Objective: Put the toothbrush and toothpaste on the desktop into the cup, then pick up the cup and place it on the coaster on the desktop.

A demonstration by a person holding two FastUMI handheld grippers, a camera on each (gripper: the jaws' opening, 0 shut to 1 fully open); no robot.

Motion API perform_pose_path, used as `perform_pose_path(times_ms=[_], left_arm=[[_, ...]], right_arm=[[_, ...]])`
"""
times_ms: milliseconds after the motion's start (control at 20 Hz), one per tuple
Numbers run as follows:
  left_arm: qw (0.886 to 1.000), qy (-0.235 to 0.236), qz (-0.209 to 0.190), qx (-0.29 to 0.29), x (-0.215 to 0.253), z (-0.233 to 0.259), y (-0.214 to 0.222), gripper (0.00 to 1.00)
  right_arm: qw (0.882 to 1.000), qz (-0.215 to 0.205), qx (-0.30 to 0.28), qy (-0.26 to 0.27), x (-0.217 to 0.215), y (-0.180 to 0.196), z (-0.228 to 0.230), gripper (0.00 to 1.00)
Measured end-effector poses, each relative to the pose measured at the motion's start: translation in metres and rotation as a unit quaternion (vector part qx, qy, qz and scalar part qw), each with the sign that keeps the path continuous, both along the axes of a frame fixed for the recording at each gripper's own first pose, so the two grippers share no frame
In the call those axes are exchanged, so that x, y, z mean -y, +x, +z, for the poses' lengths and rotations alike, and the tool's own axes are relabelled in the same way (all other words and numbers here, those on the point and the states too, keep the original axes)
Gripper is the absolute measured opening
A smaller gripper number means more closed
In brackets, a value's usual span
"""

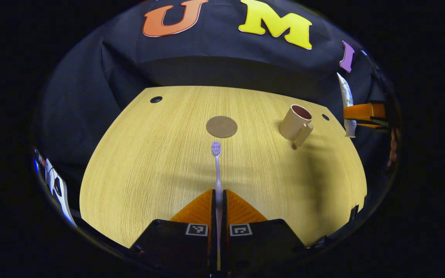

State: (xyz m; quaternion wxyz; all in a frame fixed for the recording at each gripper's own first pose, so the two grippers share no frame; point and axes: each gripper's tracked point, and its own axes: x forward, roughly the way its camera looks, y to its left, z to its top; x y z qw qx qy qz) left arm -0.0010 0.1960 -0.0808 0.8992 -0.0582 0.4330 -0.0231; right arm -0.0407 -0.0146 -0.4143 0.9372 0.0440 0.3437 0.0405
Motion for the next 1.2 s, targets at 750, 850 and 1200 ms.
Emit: perform_pose_path(times_ms=[750,850,1200], left_arm=[[0.998,0.018,0.002,0.054,-0.002,0.048,0.044,0.06],[0.998,0.022,0.003,0.058,-0.002,0.053,0.046,0.06],[0.998,0.018,0.011,0.059,-0.002,0.056,0.046,0.06]], right_arm=[[0.991,0.013,0.13,-0.036,0.004,0.018,-0.01,0.36],[0.992,0.012,0.12,-0.04,0.006,0.016,-0.008,0.36],[0.993,0.006,0.1,-0.059,0.007,0.013,-0.006,0.39]])
